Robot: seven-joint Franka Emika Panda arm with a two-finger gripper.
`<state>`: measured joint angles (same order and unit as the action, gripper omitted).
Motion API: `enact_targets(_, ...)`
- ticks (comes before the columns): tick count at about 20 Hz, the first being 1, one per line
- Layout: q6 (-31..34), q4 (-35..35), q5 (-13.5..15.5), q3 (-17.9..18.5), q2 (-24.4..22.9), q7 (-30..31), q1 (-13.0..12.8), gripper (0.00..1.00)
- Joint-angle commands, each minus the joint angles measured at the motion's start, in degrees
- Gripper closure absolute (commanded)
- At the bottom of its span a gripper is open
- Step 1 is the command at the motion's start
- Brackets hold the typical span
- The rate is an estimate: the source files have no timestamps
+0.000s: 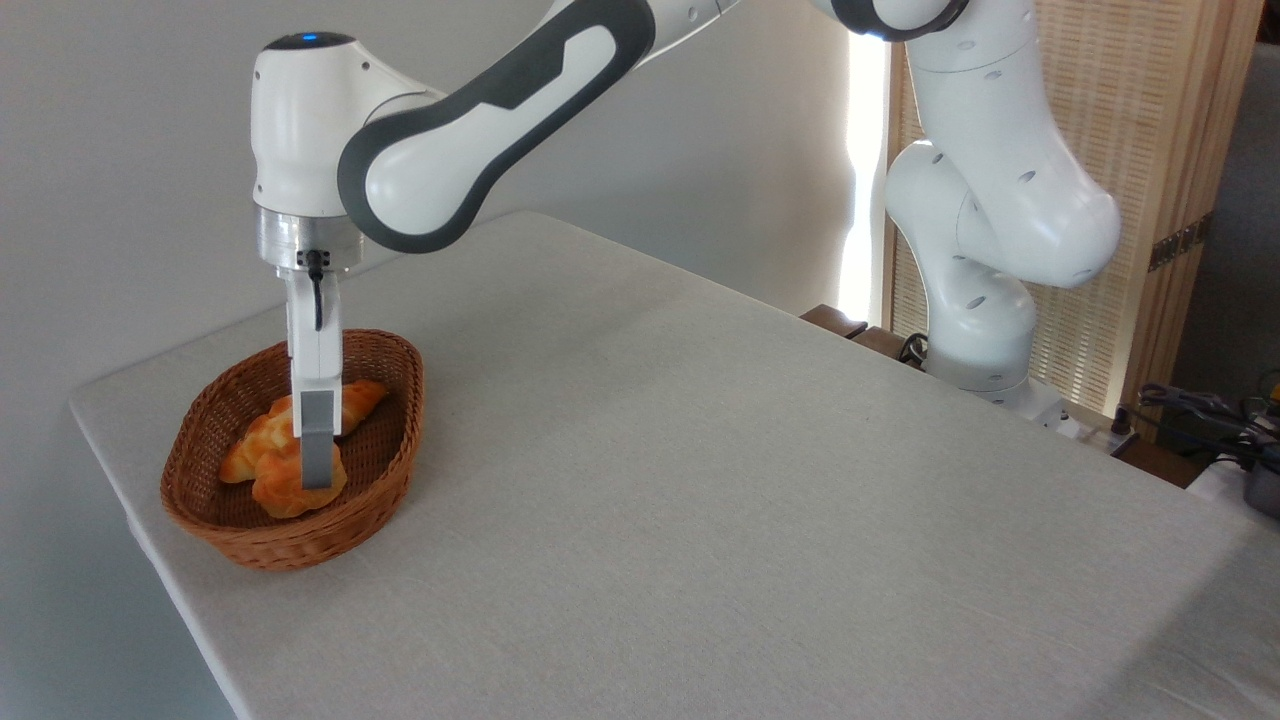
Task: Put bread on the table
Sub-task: 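Lower the gripper into the basket and close on the round roll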
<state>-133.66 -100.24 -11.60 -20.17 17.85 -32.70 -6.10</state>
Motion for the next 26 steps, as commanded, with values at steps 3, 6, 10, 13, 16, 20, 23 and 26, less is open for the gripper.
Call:
enact_targets(3,-1.25,-0.22,-3.68,-0.40,0.17,-0.08,0.12,0.46)
enact_targets(6,-1.16,-0.31,-5.80,-0.40,0.17,-0.08,0.12,0.64)
enact_targets(10,-1.25,-0.22,-9.75,-0.40,0.69,0.01,0.21,0.67)
enact_targets(13,-2.83,-0.31,-9.94,-0.40,1.22,0.01,0.30,0.68)
enact_targets(16,-2.92,-0.31,-9.68,-0.40,1.40,0.09,0.30,0.73)
enact_targets(20,-2.66,-0.04,-9.41,-0.66,0.70,1.05,0.21,0.72)
enact_targets(23,-2.30,0.22,-8.89,-0.93,0.17,2.11,0.21,0.72)
enact_targets(26,-2.22,0.22,-8.71,-1.01,0.08,3.70,0.30,0.73)
